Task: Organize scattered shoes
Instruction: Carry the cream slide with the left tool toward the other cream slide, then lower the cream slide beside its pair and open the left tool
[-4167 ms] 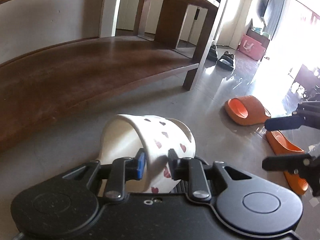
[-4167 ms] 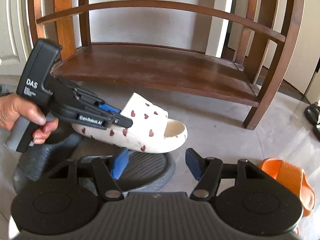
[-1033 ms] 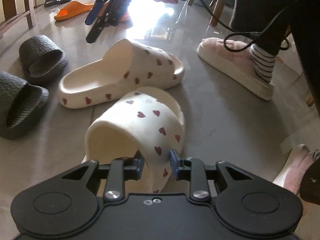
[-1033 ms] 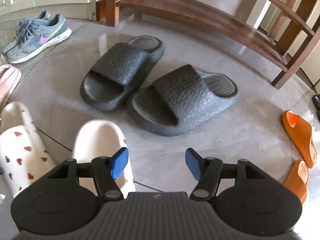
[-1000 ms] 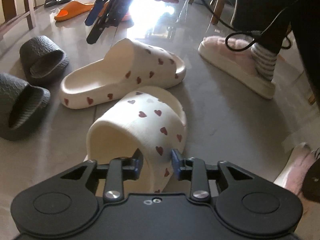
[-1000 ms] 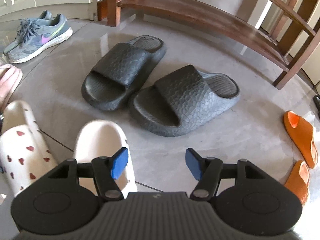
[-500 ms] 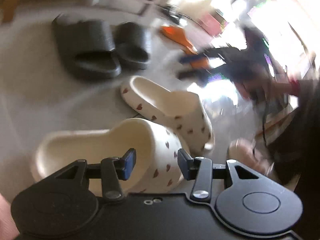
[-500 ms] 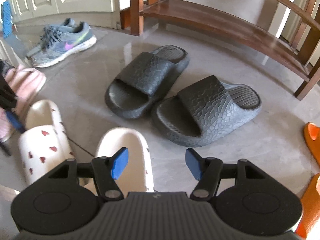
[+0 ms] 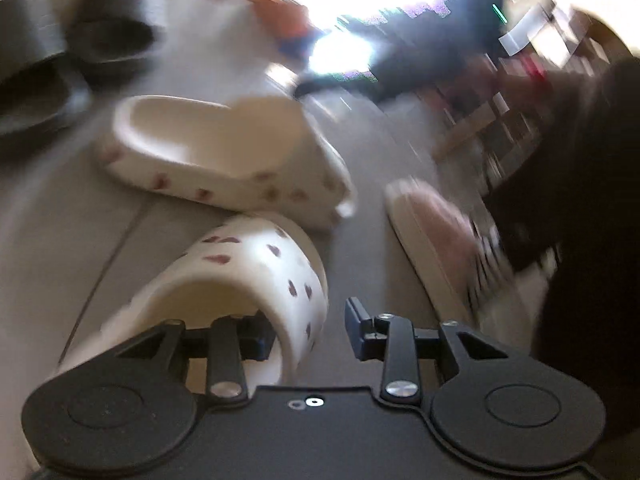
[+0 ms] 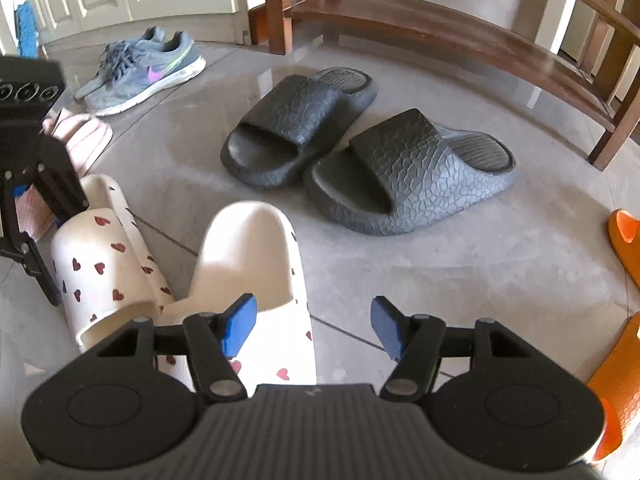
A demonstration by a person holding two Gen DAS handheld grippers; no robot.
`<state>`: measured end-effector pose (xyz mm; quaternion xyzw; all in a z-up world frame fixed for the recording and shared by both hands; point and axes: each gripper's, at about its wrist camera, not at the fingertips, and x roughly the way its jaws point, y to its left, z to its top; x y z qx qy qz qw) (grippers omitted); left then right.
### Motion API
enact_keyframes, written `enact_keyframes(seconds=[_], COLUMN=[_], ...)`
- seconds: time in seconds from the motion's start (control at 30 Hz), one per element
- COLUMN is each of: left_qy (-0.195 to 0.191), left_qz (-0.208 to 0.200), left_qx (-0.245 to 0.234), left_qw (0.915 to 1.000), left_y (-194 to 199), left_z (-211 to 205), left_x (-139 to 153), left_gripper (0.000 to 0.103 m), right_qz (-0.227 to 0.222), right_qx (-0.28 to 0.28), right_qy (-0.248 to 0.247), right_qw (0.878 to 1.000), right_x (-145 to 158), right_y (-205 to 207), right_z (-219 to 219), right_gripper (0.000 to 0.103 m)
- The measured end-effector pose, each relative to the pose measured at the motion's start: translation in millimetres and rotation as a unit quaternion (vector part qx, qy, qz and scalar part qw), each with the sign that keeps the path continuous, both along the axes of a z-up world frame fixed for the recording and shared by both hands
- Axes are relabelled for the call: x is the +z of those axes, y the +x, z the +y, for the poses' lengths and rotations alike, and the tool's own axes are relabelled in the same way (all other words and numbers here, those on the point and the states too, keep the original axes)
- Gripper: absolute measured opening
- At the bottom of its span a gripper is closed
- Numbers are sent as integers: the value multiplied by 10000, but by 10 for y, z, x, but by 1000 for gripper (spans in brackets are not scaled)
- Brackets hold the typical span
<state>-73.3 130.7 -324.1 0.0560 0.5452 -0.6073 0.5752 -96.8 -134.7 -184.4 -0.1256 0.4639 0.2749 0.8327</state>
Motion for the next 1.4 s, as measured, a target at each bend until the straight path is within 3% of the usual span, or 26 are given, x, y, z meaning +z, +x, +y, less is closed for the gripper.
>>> enact_keyframes(seconds=[0.1, 0.23, 0.4, 0.47, 0.57, 0.7, 0.83, 0.97, 1.13, 1.27, 1.4], left_qy=[198, 323, 329, 322, 310, 475, 390, 305, 209, 172, 282], left_qz=[-517, -1069, -1334, -1518, -1721, -2240, -2093, -1941, -1834, -1891, -1984], left_qx=[-519, -549, 399, 880, 1156, 1695, 2149, 2599, 3046, 3168, 3243], left_qw=[9971, 9922, 9897, 9840, 9778, 9586, 9531, 9454, 9344, 9293, 9245], left_y=[-3, 143, 322, 272, 155, -82, -103, -124, -167, -243, -331], left_z=[-173, -331, -248, -157, -98, 1, 91, 182, 270, 270, 278], left_x=[29, 75, 75, 138, 213, 357, 374, 391, 420, 468, 468], left_gripper=[33, 45, 48, 49, 51, 51, 52, 54, 55, 56, 57], right_qz=[55, 141, 185, 189, 207, 258, 493, 735, 1380, 1357, 1241], right_qx=[20, -102, -131, -94, -39, -98, 25, 689, 1407, 1734, 1597], right_qy=[-36, 5, 90, 135, 199, 267, 227, 194, 442, 300, 568], right_qw=[10000, 9998, 9997, 9997, 9996, 9993, 9985, 9947, 9794, 9750, 9777], right_x=[-23, -50, -60, -57, -64, -71, -41, 28, -87, -242, -228], right_y=[-57, -78, -83, -87, -81, -70, -81, -211, -410, -474, -337], right_z=[-59, -151, -201, -193, -174, -150, -263, -336, -159, 113, 252], right_gripper=[67, 67, 67, 67, 67, 67, 67, 67, 66, 68, 68])
